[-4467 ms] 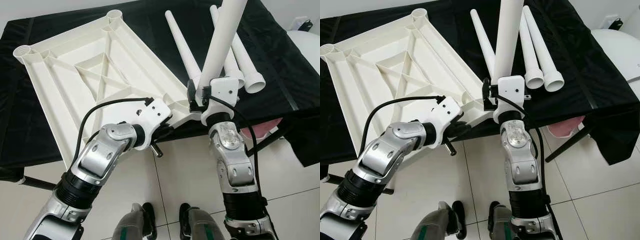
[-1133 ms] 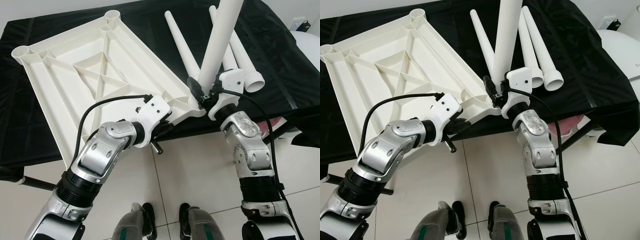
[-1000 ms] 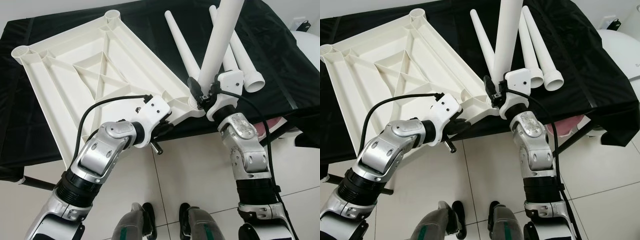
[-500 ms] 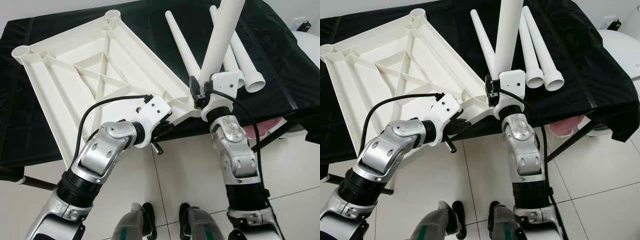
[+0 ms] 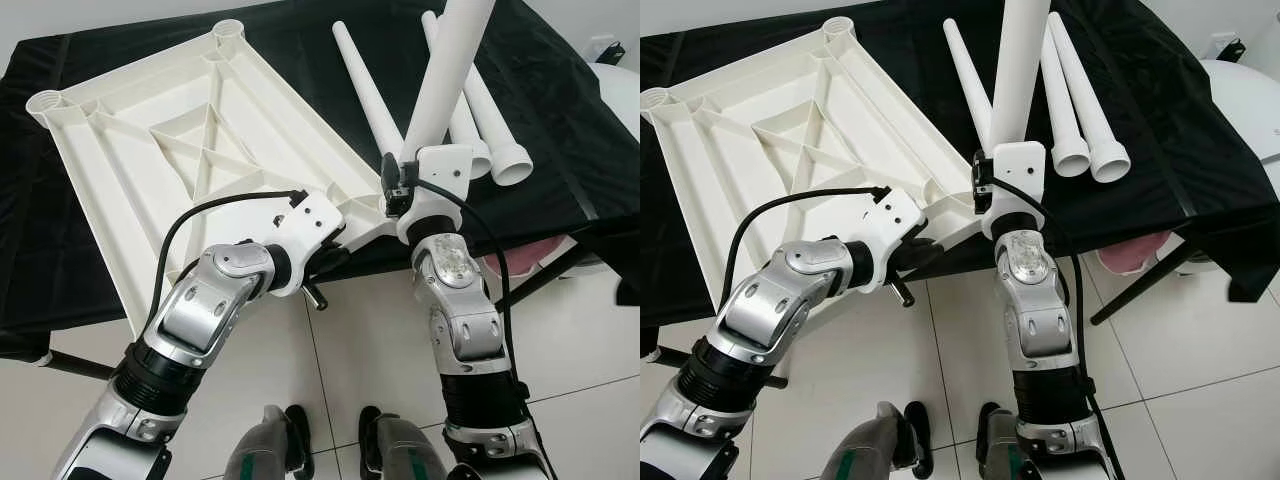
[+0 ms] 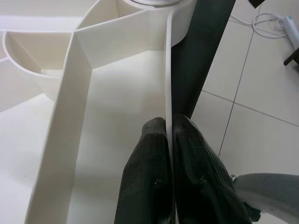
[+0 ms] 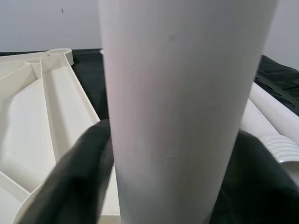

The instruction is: Building children table

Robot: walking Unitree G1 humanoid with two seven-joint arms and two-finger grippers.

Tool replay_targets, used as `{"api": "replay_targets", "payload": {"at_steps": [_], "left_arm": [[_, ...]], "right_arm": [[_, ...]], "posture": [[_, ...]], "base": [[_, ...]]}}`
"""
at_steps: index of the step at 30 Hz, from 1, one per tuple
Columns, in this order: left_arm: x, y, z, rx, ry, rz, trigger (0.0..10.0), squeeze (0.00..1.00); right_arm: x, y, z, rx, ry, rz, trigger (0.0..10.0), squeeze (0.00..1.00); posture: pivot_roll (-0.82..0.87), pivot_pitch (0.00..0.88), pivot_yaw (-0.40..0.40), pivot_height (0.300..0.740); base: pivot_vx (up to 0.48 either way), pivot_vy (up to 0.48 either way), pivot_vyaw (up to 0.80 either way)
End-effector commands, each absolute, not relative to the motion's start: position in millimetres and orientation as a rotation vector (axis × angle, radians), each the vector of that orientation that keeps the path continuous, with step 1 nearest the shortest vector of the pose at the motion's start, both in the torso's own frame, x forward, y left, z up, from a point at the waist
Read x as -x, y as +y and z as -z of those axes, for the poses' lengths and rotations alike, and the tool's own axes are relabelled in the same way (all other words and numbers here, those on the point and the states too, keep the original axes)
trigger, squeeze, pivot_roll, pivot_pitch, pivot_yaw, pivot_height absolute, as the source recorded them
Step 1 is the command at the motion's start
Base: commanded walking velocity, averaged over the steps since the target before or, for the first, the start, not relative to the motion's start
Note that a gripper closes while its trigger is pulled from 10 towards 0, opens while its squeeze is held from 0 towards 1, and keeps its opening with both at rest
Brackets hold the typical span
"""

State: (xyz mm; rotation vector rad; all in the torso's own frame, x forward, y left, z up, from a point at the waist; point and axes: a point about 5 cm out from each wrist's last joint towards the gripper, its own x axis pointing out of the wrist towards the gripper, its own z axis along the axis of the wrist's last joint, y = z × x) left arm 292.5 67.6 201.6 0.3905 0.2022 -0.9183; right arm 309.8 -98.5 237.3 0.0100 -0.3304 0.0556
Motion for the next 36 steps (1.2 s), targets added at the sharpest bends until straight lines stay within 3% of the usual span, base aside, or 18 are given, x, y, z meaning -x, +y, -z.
{"api": "replay_targets", "payload": {"at_steps": [1, 10, 11, 16, 20, 36], "left_arm": [[-293, 69, -204, -0.387, 0.184, 0.88, 10.0, 0.0], [-293, 70, -205, -0.387, 0.183, 0.879, 10.0, 0.0], [-293, 70, -205, -0.387, 0.183, 0.879, 10.0, 0.0], [-294, 70, -205, -0.389, 0.182, 0.879, 10.0, 0.0], [-294, 68, -205, -0.389, 0.179, 0.885, 10.0, 0.0], [-293, 67, -204, -0.389, 0.177, 0.885, 10.0, 0.0]], "right_arm": [[-308, -97, -239, -0.024, -0.34, -0.07, 10.0, 1.0], [-310, -102, -243, -0.024, -0.35, -0.096, 10.0, 0.98], [-311, -102, -242, -0.034, -0.341, -0.139, 10.0, 0.0], [-313, -108, -242, -0.07, -0.325, -0.283, 10.0, 0.0], [-324, -133, -241, -0.058, -0.293, -0.428, 10.0, 0.0], [-335, -156, -237, 0.063, -0.219, -0.691, 10.0, 0.0]], "posture": [[-0.09, 0.216, 0.057, 0.74], [-0.09, 0.216, 0.058, 0.74], [-0.09, 0.216, 0.058, 0.74], [-0.09, 0.216, 0.058, 0.74], [-0.1, 0.211, 0.059, 0.74], [-0.1, 0.195, 0.05, 0.74]], "base": [[0.0, 0.0, 0.0], [0.0, 0.0, 0.0], [0.0, 0.0, 0.0], [0.0, 0.0, 0.0], [0.0, 0.0, 0.0], [0.0, 0.0, 0.0]]}}
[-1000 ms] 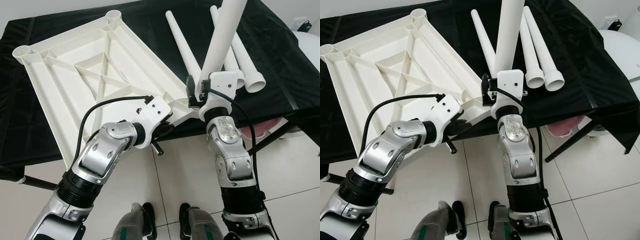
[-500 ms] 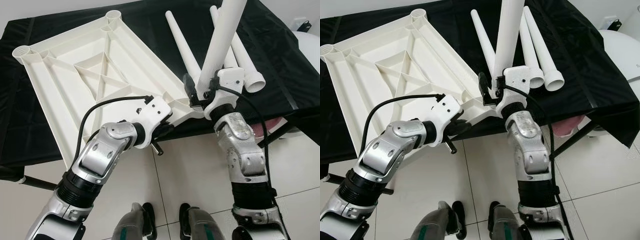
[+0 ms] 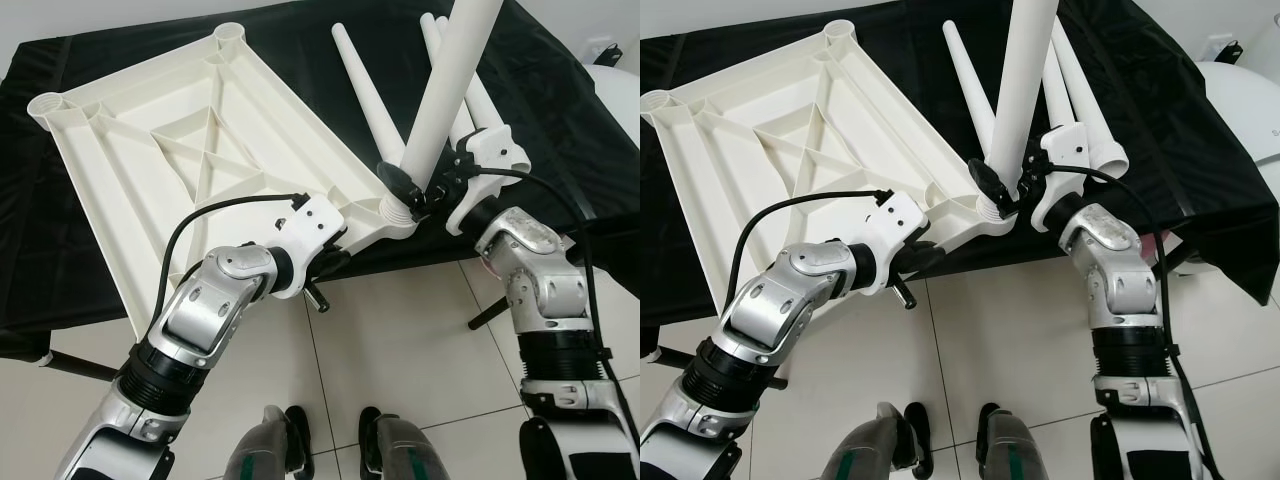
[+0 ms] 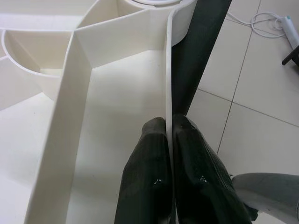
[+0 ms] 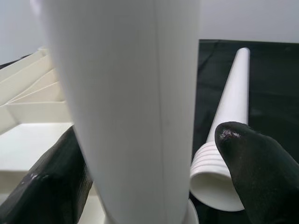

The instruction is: Building children table

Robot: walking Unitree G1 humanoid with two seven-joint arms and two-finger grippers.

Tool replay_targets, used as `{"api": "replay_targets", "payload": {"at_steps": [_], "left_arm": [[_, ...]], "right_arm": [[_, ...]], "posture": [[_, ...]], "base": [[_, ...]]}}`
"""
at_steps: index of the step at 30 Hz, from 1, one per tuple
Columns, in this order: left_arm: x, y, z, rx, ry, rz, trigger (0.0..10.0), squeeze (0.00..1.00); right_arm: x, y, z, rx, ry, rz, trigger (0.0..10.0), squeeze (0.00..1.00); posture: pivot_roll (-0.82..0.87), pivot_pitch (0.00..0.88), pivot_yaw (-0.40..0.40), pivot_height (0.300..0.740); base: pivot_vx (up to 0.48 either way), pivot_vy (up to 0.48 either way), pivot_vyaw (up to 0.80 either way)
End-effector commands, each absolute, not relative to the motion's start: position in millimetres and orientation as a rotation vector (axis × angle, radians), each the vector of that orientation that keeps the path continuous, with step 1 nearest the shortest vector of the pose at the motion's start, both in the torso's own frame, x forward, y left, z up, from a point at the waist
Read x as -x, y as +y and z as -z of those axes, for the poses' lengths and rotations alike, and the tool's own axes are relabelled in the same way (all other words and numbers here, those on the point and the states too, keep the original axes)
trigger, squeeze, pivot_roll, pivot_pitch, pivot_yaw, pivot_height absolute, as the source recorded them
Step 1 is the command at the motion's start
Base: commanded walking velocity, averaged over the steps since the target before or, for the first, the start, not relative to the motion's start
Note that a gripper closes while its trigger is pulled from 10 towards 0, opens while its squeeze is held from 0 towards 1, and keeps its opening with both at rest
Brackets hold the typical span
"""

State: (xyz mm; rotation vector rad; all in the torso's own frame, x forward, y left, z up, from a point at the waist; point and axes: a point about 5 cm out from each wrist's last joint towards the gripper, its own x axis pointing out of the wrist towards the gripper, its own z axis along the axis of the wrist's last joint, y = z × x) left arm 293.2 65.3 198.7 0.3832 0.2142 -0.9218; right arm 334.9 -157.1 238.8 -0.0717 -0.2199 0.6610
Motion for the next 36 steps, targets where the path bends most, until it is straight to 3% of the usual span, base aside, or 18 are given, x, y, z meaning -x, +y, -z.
{"api": "replay_targets", "payload": {"at_steps": [1, 12, 29, 30, 33, 34, 36], "left_arm": [[-293, 67, -204, -0.389, 0.177, 0.885, 10.0, 0.0], [-295, 69, -205, -0.395, 0.175, 0.878, 10.0, 0.0], [-297, 71, -205, -0.408, 0.18, 0.867, 10.0, 0.0], [-298, 72, -203, -0.454, 0.176, 0.854, 10.0, 0.19], [-299, 73, -201, -0.487, 0.171, 0.844, 10.0, 0.19], [-299, 73, -200, -0.484, 0.176, 0.846, 10.0, 0.98], [-299, 73, -199, -0.457, 0.182, 0.851, 10.0, 1.0]], "right_arm": [[-335, -156, -237, 0.063, -0.219, -0.691, 10.0, 0.0], [-333, -155, -239, 0.045, -0.226, -0.804, 10.0, 0.0], [-336, -158, -246, 0.045, -0.258, -0.805, 10.0, 0.0], [-336, -158, -247, 0.047, -0.264, -0.804, 10.0, 0.0], [-336, -158, -247, 0.047, -0.266, -0.804, 10.0, 0.0], [-336, -158, -248, 0.046, -0.269, -0.802, 10.0, 0.0], [-336, -159, -248, 0.045, -0.271, -0.801, 10.0, 0.0]], "posture": [[-0.1, 0.195, 0.05, 0.74], [-0.09, 0.194, 0.055, 0.74], [-0.1, 0.209, 0.059, 0.74], [-0.1, 0.212, 0.061, 0.74], [-0.1, 0.212, 0.061, 0.74], [-0.1, 0.214, 0.062, 0.74], [-0.1, 0.216, 0.063, 0.74]], "base": [[0.0, 0.0, 0.0], [0.0, 0.0, 0.0], [0.0, 0.0, 0.0], [0.0, 0.0, 0.0], [0.0, 0.0, 0.0], [0.0, 0.0, 0.0], [0.0, 0.0, 0.0]]}}
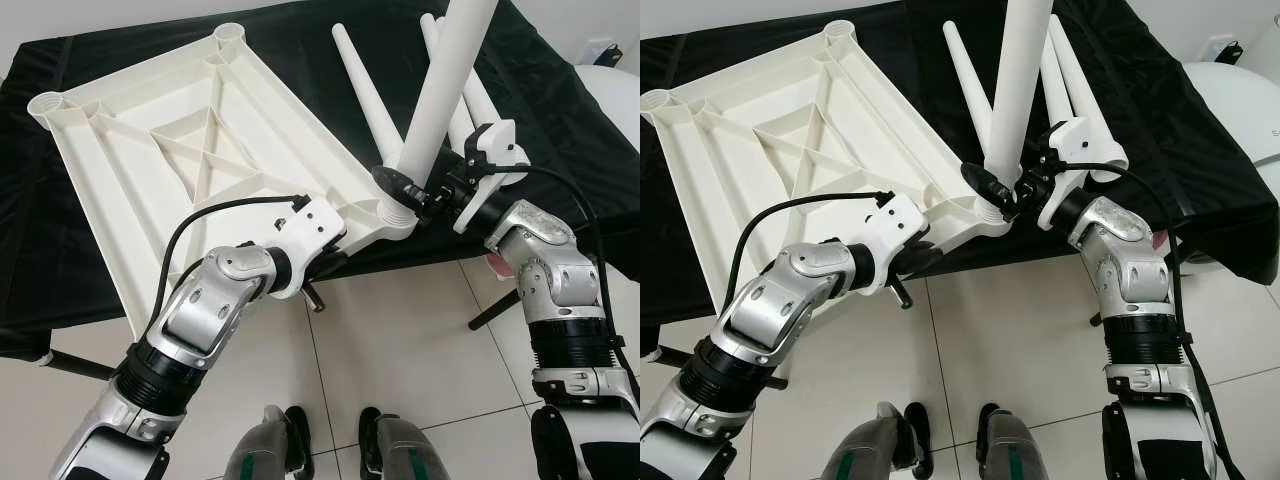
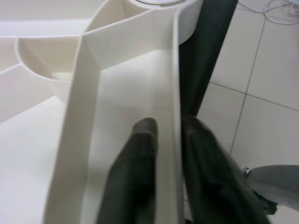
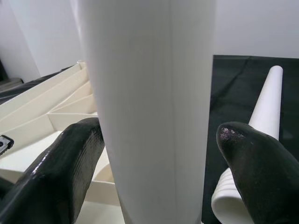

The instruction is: Building children table

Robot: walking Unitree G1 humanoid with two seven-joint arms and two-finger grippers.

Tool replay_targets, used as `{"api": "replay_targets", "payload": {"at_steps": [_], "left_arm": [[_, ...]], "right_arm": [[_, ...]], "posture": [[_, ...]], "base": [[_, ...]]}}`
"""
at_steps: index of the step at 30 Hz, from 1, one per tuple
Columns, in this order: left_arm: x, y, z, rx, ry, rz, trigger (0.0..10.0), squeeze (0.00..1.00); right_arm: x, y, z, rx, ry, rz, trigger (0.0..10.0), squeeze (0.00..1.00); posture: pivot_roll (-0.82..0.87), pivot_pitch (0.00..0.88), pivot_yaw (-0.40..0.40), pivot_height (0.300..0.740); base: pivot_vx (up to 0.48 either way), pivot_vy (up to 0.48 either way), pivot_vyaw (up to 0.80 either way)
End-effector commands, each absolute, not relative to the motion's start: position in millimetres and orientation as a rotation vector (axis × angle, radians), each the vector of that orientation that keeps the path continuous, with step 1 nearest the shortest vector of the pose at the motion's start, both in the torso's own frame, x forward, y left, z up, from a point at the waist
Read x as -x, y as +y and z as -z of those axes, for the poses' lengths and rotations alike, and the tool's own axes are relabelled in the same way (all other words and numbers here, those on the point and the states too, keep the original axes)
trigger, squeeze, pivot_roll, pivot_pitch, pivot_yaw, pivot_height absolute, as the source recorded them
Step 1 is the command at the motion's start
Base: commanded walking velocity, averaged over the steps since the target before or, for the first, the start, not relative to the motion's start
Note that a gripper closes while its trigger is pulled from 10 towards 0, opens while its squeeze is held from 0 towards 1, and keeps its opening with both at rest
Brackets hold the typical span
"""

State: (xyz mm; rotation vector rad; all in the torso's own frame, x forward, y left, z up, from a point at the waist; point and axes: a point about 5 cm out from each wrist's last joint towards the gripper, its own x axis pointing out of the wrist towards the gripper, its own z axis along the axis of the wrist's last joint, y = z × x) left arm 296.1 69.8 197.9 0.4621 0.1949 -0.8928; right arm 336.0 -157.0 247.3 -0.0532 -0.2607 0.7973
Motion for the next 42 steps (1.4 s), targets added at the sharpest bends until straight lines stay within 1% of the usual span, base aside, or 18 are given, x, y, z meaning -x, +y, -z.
{"api": "replay_targets", "payload": {"at_steps": [1, 6, 7, 9, 10, 19, 30, 42], "left_arm": [[-299, 73, -199, -0.448, 0.184, 0.851, 10.0, 1.0], [-299, 73, -199, -0.452, 0.185, 0.845, 10.0, 1.0], [-300, 73, -200, -0.457, 0.183, 0.842, 10.0, 0.77], [-300, 73, -201, -0.46, 0.181, 0.84, 10.0, 0.77], [-301, 72, -202, -0.454, 0.179, 0.838, 10.0, 0.0], [-304, 66, -205, -0.388, 0.186, 0.8, 10.0, 0.0], [-307, 59, -201, -0.354, 0.206, 0.768, 10.0, 0.0], [-310, 58, -193, -0.367, 0.221, 0.724, 10.0, 0.0]], "right_arm": [[-336, -159, -248, 0.045, -0.272, -0.801, 10.0, 0.0], [-336, -160, -248, 0.044, -0.271, -0.8, 10.0, 0.0], [-336, -160, -247, 0.044, -0.271, -0.799, 10.0, 0.0], [-336, -161, -247, 0.044, -0.271, -0.798, 10.0, 0.0], [-336, -161, -247, 0.044, -0.271, -0.798, 10.0, 0.0], [-336, -161, -245, 0.032, -0.273, -0.8, 10.0, 0.0], [-335, -162, -245, 0.029, -0.273, -0.8, 10.0, 0.0], [-335, -162, -245, 0.025, -0.275, -0.799, 10.0, 0.0]], "posture": [[-0.1, 0.216, 0.063, 0.74], [-0.1, 0.219, 0.063, 0.74], [-0.1, 0.219, 0.063, 0.74], [-0.1, 0.219, 0.063, 0.74], [-0.1, 0.219, 0.063, 0.74], [-0.1, 0.218, 0.066, 0.74], [-0.1, 0.217, 0.067, 0.74], [-0.1, 0.22, 0.066, 0.74]], "base": [[0.0, 0.0, 0.0], [0.0, 0.0, 0.0], [0.0, 0.0, 0.0], [0.0, 0.0, 0.0], [0.0, 0.0, 0.0], [0.0, 0.0, 0.0], [0.0, 0.0, 0.0], [0.0, 0.0, 0.0]]}}
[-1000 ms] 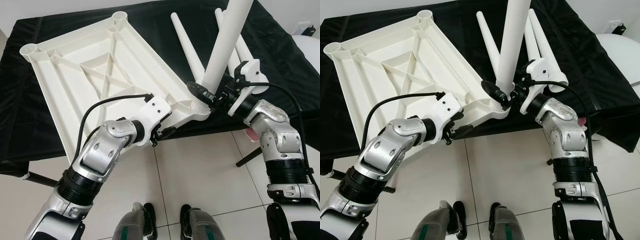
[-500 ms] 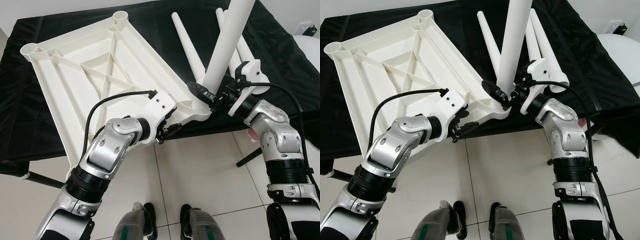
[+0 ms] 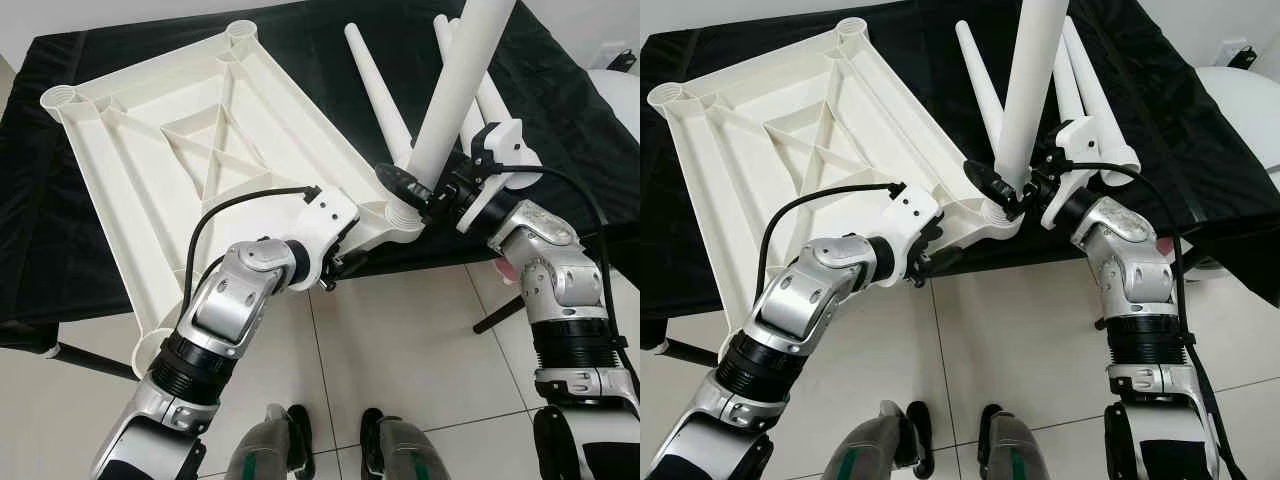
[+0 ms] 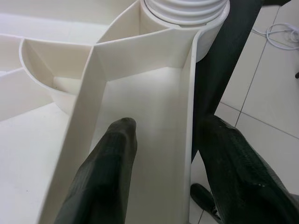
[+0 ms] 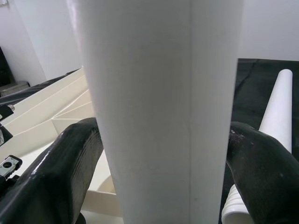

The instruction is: Building children table

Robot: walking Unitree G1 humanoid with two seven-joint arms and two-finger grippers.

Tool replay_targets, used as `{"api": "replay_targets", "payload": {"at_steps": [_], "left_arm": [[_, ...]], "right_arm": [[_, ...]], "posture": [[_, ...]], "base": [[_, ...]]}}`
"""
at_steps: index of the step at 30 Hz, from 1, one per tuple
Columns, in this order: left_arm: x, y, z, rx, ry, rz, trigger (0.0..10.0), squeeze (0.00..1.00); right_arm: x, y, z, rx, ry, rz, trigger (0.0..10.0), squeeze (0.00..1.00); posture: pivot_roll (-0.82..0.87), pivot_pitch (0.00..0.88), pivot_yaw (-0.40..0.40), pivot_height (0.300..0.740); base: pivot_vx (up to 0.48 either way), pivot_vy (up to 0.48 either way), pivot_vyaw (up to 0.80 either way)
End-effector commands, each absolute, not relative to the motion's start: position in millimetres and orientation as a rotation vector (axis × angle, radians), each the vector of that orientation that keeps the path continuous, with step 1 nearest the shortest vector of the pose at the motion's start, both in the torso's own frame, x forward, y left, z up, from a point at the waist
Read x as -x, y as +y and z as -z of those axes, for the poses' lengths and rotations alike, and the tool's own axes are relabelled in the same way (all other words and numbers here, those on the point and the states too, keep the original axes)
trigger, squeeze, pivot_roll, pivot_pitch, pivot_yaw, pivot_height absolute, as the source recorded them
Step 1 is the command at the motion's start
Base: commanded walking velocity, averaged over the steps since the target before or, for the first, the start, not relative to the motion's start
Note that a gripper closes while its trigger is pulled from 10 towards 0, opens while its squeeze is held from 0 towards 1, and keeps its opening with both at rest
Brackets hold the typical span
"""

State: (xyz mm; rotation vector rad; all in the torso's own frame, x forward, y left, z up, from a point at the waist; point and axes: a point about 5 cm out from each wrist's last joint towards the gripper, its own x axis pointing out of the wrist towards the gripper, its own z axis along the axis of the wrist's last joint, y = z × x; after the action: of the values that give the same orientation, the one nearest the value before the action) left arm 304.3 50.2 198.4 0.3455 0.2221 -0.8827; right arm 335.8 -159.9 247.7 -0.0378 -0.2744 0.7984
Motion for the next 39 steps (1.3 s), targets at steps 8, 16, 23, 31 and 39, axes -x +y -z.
{"api": "replay_targets", "payload": {"at_steps": [8, 16, 23, 31, 39], "left_arm": [[-310, 60, -193, -0.373, 0.221, 0.721, 4.8, 0.0], [-311, 60, -191, -0.374, 0.22, 0.722, 0.0, 0.0], [-309, 61, -184, -0.424, 0.237, 0.737, 10.0, 0.0], [-306, 59, -185, -0.423, 0.237, 0.757, 10.0, 0.0], [-306, 59, -186, -0.424, 0.228, 0.766, 10.0, 0.0]], "right_arm": [[-334, -161, -247, 0.023, -0.277, -0.798, 10.0, 0.0], [-334, -161, -248, 0.021, -0.279, -0.797, 10.0, 0.0], [-334, -160, -248, 0.012, -0.28, -0.804, 10.0, 0.0], [-335, -160, -245, 0.011, -0.275, -0.81, 10.0, 0.0], [-339, -158, -241, 0.037, -0.274, -0.81, 8.4, 0.0]], "posture": [[-0.1, 0.228, 0.068, 0.74], [-0.1, 0.231, 0.068, 0.74], [-0.1, 0.232, 0.066, 0.74], [-0.1, 0.227, 0.06, 0.74], [-0.09, 0.219, 0.056, 0.74]], "base": [[0.0, 0.0, 0.0], [0.0, 0.0, 0.0], [0.0, 0.0, 0.0], [0.0, 0.0, 0.0], [0.0, 0.0, 0.0]]}}
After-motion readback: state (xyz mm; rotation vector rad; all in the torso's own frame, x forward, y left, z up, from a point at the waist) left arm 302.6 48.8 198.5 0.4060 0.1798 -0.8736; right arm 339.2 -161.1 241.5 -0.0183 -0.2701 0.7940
